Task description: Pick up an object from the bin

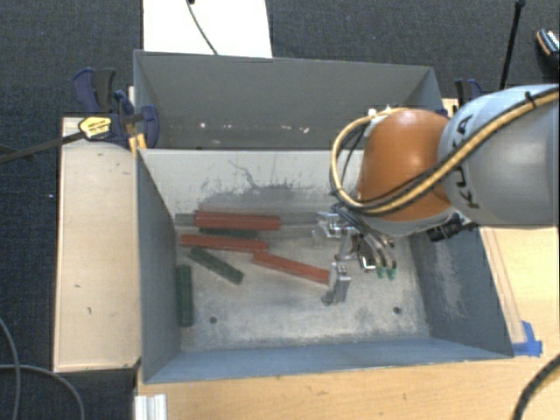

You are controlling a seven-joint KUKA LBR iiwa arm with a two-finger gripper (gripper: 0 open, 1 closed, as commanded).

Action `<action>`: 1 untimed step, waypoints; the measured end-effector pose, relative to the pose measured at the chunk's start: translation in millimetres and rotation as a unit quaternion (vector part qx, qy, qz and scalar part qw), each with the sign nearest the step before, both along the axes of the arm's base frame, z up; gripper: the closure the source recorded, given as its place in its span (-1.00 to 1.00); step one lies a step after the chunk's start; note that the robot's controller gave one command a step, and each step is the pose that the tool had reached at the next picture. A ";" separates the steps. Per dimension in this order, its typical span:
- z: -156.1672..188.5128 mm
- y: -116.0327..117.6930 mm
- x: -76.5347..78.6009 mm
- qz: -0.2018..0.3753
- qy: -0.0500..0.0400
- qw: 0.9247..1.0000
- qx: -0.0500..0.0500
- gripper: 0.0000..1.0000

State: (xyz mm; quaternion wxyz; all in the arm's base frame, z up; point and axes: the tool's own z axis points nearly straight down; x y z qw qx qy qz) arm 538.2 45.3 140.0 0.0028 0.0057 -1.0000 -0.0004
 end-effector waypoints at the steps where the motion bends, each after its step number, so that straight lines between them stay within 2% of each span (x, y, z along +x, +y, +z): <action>1: -73.3 17.3 39.4 0.016 -0.003 1.000 0.000 -1.00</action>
Offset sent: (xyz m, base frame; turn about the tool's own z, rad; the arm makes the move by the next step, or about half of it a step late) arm 0.0397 0.0166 -0.0700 -0.0369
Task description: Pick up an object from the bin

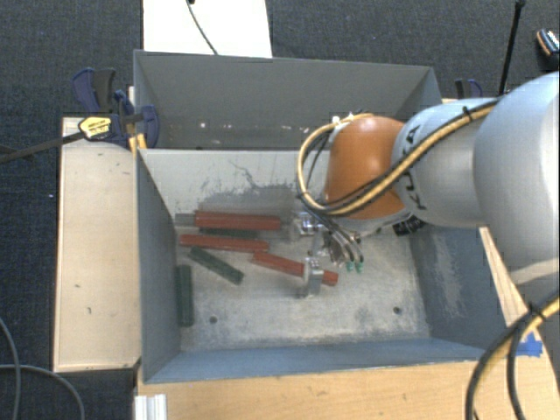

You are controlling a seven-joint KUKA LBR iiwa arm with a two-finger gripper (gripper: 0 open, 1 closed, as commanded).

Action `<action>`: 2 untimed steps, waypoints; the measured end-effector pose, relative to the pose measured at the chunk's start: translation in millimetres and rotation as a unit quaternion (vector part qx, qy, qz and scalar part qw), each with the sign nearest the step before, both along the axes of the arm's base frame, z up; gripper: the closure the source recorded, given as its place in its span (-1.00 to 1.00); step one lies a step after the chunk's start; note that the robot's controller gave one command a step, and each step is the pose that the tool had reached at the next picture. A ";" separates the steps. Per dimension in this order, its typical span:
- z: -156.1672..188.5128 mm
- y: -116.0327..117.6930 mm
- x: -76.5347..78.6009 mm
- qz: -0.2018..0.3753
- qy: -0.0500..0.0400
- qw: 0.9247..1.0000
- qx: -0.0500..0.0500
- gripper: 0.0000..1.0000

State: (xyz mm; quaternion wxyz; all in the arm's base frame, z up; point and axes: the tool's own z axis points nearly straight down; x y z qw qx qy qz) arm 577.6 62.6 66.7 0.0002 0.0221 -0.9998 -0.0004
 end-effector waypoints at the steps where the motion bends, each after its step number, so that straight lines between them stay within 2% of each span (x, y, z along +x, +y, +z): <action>1: 4.0 -0.7 0.8 -0.002 -0.002 1.000 0.000 1.00; 2: 184.2 16.0 -19.6 0.028 -0.006 1.000 0.000 1.00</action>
Offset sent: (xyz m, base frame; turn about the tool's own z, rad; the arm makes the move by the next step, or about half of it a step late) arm 0.0000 0.0000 0.0000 0.0000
